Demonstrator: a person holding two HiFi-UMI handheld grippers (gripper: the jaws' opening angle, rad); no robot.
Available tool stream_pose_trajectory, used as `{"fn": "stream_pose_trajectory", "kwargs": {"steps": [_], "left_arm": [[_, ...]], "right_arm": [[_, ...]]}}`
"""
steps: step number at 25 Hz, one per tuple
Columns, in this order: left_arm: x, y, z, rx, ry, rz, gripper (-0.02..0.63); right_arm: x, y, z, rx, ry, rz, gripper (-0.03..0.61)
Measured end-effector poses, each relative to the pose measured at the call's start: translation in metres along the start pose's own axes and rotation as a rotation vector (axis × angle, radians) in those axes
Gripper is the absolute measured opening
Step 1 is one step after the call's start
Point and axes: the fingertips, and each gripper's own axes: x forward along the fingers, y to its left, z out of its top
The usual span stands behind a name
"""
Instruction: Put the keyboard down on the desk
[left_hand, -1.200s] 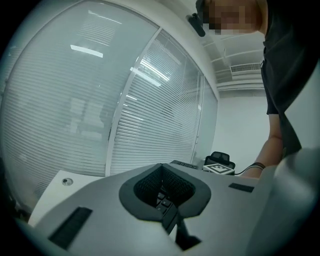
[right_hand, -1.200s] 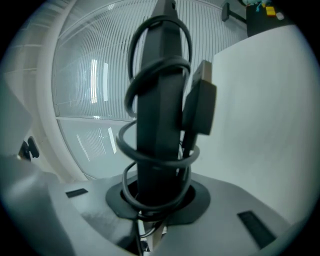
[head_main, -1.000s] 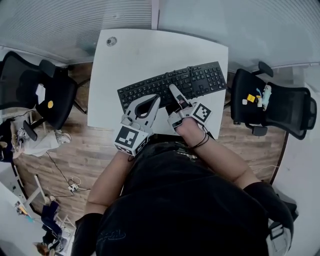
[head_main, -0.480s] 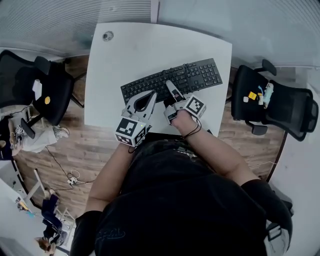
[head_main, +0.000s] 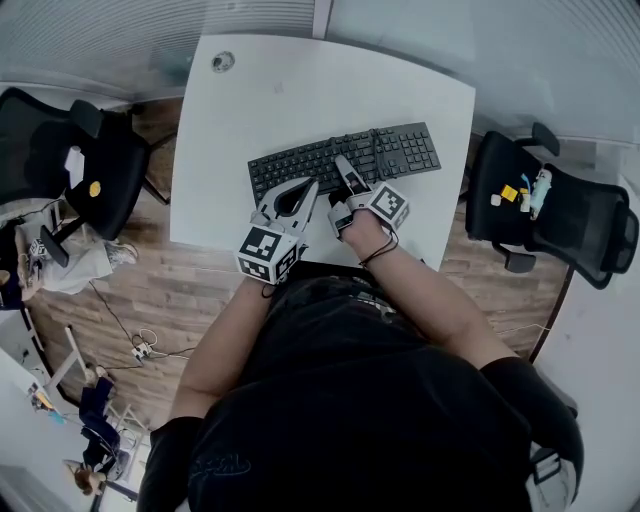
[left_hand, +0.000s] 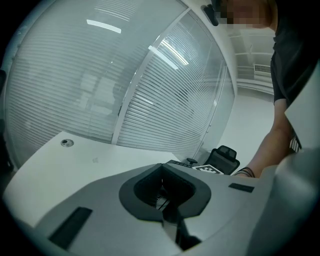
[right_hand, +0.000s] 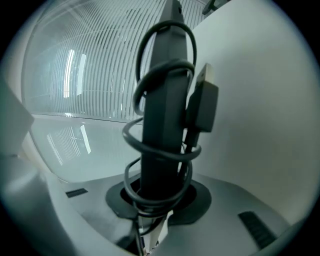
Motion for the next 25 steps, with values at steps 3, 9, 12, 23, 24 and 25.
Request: {"fn": "stream_pose_trajectory", "kwargs": {"steps": [3, 9, 12, 23, 24, 25], "left_arm": [[0.001, 0.003, -0.004, -0.005, 0.009, 0.003, 0.015], [0.005, 0.006, -0.009, -0.019, 0.023, 0.008, 0.015], [0.006, 0.007, -0.012, -0.022, 0.027, 0.006, 0.015], [0.006, -0.001, -0.017, -0.032, 0.042, -0.017, 0.015], [0.006, -0.003, -0.017, -0.032, 0.043, -0.019, 0.015], [0.006, -0.004, -0.018, -0.032, 0.044, -0.021, 0.015]], "right_arm": [[0.001, -0.005, -0.002, 0.005, -0.002, -0.016, 0.084], [0.002, -0.012, -0.001, 0.009, -0.003, -0.032, 0.084], [0.004, -0.017, 0.000, 0.011, -0.004, -0.045, 0.084], [0.006, -0.022, -0.002, 0.042, 0.005, -0.061, 0.148], [0.006, -0.022, -0.002, 0.045, 0.006, -0.057, 0.160], [0.007, -0.021, -0.002, 0.048, 0.008, -0.053, 0.172]]}}
